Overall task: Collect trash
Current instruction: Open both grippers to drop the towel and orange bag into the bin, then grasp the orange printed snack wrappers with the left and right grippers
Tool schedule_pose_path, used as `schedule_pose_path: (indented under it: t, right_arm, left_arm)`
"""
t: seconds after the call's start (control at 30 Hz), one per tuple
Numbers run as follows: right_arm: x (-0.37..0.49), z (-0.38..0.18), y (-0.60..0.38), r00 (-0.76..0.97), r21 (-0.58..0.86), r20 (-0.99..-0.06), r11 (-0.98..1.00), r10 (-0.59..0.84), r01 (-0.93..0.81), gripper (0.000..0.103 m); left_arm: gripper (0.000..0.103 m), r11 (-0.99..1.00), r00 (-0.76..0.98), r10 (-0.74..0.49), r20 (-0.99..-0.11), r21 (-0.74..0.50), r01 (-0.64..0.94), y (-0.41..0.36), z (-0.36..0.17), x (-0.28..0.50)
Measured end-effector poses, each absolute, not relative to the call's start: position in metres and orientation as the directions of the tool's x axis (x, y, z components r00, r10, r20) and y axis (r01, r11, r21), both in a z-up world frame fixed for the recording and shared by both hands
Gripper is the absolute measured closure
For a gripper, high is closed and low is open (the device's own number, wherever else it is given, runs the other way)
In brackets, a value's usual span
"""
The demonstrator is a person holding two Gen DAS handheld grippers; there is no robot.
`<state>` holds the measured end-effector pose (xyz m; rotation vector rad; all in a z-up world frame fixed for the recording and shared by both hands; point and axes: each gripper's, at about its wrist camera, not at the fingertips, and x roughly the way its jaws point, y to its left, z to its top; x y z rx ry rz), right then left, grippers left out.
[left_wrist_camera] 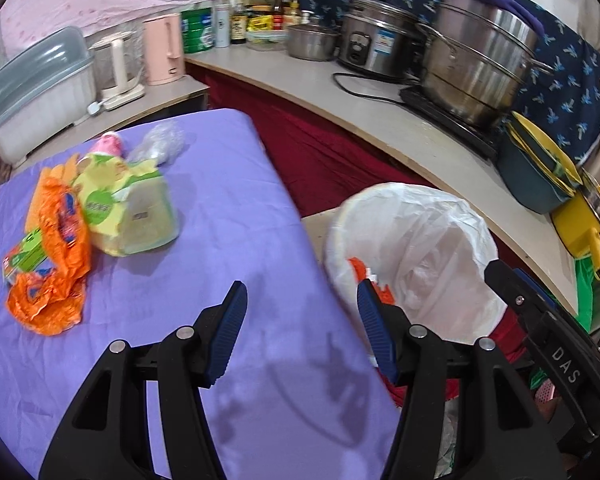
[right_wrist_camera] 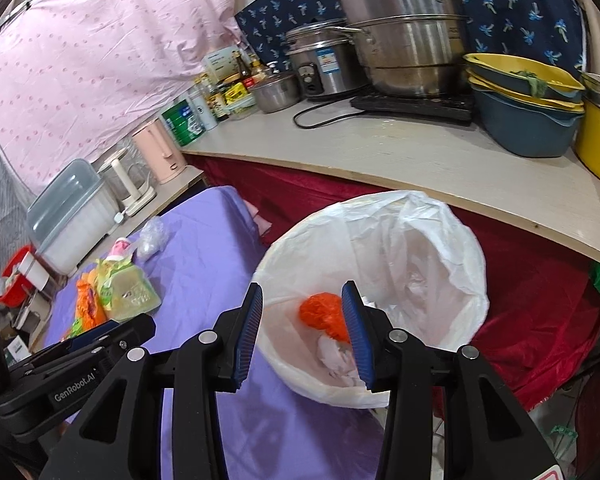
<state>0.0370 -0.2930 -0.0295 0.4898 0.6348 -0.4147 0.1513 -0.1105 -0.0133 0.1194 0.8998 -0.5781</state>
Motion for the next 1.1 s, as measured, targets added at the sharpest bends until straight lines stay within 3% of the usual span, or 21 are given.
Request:
schedule_pose_path:
  t: [0.3, 0.4, 0.7, 1.1]
  right_arm:
    - [0.075, -0.033, -0.240, 0.737, 0.286, -0.661, 0.862, -0.139, 0.419, 0.062]
    - [0.089, -0.037, -0.221, 0.734, 0.281, -0.670, 0.877, -0.111, 0.389, 0.062]
    - [0.131, -0.045, -0.159, 0.722, 0.261, -0.691, 0.925, -0.021, 0.277, 0.062]
    - [0.182, -0.053, -0.087, 0.700, 0.249, -0.711, 0.957, 0.074, 0.151, 0.062]
  left_arm:
    - [0.049, 0.912, 0.525, -0.350, -0.776, -0.154, 0.381, -0.033, -0.022, 0.180]
    - [0.042, 0.934, 0.551, -0.311, -0.774, -0.142, 0.327, -0.006, -0.024, 0.186]
    - [0.038, 0.978, 0.569, -0.205, -0.796, -0.139, 0.157, 0.074, -0.038, 0.208]
    - [0.038, 0.983, 0.535, -0.160, -0.829, -0.184, 0.007, 0.146, -0.061, 0.239]
